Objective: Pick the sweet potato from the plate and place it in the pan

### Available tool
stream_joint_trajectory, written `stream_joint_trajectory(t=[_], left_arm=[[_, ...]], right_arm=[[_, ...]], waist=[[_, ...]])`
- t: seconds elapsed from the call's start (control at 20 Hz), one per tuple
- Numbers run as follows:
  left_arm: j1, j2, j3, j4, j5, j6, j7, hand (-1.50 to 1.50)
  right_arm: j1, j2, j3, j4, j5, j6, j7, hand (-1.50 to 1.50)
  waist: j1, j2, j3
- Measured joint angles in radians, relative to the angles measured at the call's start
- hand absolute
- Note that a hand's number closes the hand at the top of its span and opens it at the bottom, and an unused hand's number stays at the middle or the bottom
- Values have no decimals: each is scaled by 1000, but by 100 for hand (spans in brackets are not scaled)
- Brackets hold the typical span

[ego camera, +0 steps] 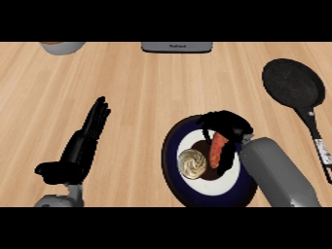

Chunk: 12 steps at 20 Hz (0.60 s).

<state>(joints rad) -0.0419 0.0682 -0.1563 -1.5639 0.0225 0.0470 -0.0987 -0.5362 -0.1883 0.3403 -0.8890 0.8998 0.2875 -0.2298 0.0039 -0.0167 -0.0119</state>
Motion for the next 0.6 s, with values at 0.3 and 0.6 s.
stream_joint_trajectory(t=[0.3, 0.6], left_arm=[[20, -3, 8, 6, -2, -9, -25, 0], [35, -1, 9, -8, -7, -7, -22, 0]], right_arm=[[43, -2, -51, -58, 9, -115, -35, 150], [37, 33, -148, -133, 42, -250, 184, 150]], waist=[[-2, 5, 7], [-5, 12, 10]])
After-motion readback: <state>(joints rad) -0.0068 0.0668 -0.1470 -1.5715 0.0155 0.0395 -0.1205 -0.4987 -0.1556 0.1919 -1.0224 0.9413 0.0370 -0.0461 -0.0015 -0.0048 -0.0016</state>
